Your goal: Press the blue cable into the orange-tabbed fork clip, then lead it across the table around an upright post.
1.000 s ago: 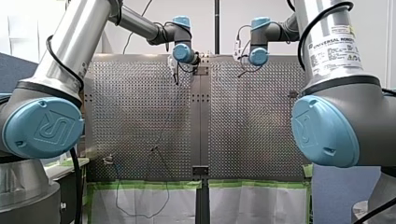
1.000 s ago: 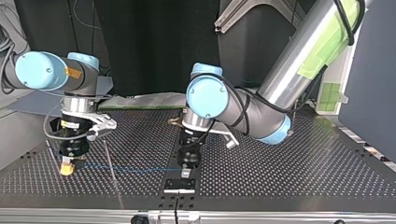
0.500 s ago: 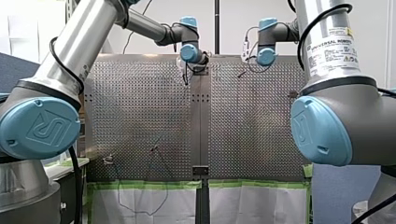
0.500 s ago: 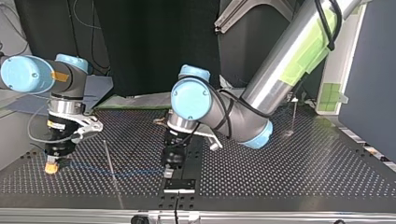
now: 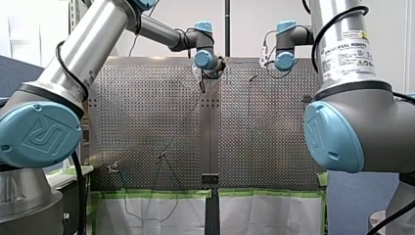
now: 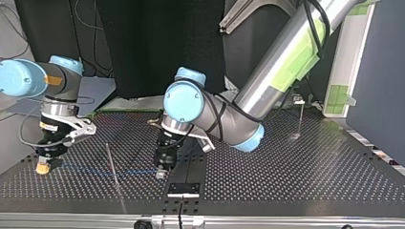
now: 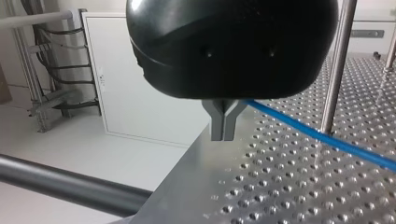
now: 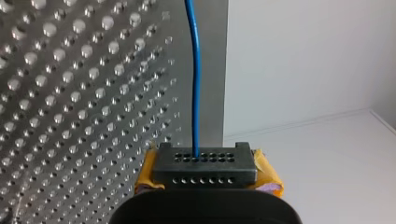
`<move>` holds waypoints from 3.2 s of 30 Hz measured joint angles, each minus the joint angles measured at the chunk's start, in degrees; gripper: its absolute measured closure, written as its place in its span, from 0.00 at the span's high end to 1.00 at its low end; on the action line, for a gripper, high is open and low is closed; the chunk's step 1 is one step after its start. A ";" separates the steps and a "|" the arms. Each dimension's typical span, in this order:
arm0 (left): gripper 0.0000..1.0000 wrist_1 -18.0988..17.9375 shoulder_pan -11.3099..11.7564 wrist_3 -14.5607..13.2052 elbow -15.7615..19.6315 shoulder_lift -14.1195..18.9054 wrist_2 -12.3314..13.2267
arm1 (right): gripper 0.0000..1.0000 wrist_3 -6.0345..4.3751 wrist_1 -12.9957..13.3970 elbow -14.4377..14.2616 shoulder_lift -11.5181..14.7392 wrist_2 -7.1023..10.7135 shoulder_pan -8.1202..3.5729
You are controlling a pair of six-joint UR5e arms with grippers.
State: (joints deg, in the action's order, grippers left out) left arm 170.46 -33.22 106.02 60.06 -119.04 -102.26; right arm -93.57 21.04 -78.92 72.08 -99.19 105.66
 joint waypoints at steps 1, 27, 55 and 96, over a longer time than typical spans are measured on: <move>0.00 -0.01 -0.08 0.28 -0.07 -0.06 0.12 | 0.00 0.00 -0.01 -0.02 -0.03 -0.11 -0.11; 0.00 0.52 -1.90 3.82 -3.53 -8.25 -0.66 | 0.00 0.70 0.93 -4.42 -5.27 -0.69 -1.08; 0.35 0.26 -1.98 3.05 -1.76 -8.71 -3.08 | 0.00 1.47 5.75 -7.52 -13.16 0.71 -0.46; 0.99 1.55 -1.91 -0.82 -1.72 -8.69 -7.48 | 0.00 2.93 11.57 -8.99 -24.52 0.83 -1.81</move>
State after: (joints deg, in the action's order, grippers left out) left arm 172.00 -35.13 105.20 58.34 -127.74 -109.73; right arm -90.64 32.61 -87.91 47.56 -98.36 103.85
